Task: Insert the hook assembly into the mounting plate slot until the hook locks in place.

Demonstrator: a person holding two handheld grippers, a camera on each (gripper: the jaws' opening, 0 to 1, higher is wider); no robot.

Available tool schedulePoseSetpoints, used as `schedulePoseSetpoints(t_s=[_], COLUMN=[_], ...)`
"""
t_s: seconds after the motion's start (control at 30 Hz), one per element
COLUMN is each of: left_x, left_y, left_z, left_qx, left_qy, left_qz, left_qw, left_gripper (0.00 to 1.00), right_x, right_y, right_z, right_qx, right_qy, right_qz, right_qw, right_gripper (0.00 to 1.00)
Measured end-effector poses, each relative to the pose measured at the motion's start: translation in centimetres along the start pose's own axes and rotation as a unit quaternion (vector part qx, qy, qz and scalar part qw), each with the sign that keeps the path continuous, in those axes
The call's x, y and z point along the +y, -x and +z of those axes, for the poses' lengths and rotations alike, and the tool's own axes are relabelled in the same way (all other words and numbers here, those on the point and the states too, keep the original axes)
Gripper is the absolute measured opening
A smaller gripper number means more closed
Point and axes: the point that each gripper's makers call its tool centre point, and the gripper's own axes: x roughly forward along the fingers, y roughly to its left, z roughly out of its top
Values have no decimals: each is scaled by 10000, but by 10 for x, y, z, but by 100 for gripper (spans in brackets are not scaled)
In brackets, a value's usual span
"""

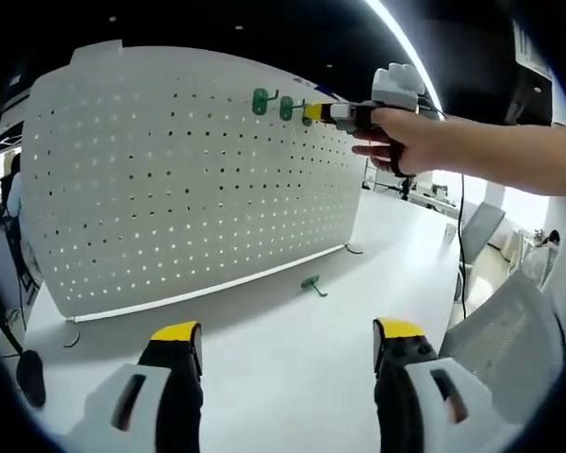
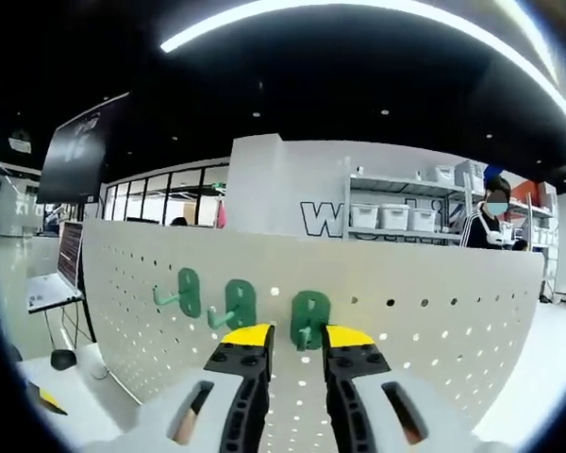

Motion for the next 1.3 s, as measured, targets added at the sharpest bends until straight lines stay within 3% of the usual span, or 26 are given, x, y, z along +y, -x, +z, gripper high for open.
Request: schedulePoseSetpoints(t_s=[0.13, 0.53, 0.87, 1.07, 1.3], left_x=[-2, -1, -1, 0, -3], left_y=[0, 2, 1, 0, -3], left_z=[-1, -1, 0, 2, 3], left_qx=[9, -11, -22, -34, -20], left_qy=[14, 47, 39, 39, 5], left_qz=[-8, 13, 8, 12, -46], left_qw=[10000, 10000, 10000, 10000, 10000], left_gripper=[76, 76, 76, 76, 76], right_x=[7, 21, 22, 30, 27], right_y=[3, 6, 7, 18, 33], right_z=[-2, -9, -9, -13, -21], right_qx=[-73, 60, 62, -20, -61], right_qy=[-370, -459, -502, -559, -486], right_qz=[215, 442, 519, 950, 1088], right_qw=[9991, 9979, 9974, 9939, 9929], right_gripper=[33, 54, 52, 53, 54])
